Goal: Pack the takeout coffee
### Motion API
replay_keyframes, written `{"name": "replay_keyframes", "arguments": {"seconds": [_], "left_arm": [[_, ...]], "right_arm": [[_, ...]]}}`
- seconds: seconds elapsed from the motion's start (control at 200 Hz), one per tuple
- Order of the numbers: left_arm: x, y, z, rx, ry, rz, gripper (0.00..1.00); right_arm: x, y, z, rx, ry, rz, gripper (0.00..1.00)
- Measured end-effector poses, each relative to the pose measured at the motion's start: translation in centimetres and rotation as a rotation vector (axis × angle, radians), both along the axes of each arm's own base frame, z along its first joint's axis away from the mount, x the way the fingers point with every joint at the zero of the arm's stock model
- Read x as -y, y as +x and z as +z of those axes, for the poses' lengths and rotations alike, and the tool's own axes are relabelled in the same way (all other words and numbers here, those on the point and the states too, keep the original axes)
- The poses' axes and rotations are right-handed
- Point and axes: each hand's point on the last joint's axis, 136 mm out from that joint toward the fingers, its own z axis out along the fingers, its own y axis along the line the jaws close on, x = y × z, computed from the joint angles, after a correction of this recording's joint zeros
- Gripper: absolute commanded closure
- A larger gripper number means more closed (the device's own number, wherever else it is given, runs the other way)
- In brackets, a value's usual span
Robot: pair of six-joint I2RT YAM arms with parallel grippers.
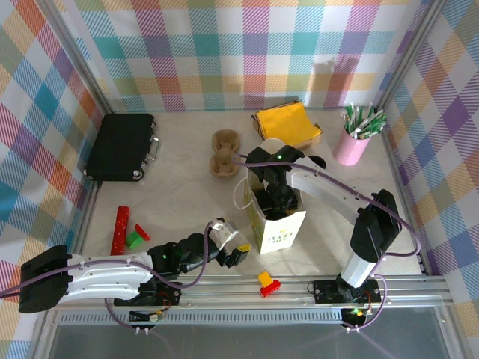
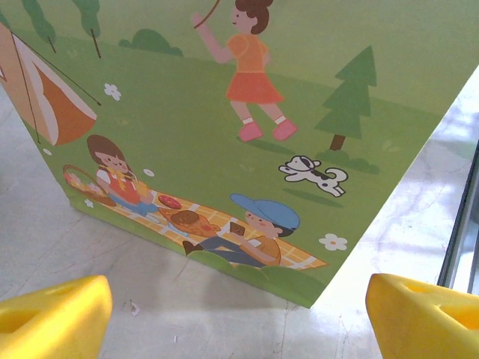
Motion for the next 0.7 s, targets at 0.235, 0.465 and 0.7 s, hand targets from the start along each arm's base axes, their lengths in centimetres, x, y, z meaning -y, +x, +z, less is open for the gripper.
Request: {"name": "replay_keyframes", "arguments": {"seconds": [0.235,0.465,0.7], "left_arm": [[0.0,0.01,0.01,0.0,0.0,0.0,0.12],[0.0,0.01,0.0,0.0,0.0,0.0,0.12],[-0.01,0.02,0.0,0.0,0.0,0.001,0.12]], "right_arm": [[-0.08,0.11,-0.32,-0.001,-0.001,0.002,0.48],[-0.1,0.13,-0.32,-0.001,-0.001,0.002,0.48],[-0.1,0.13,-0.32,-0.001,-0.001,0.002,0.48]]}}
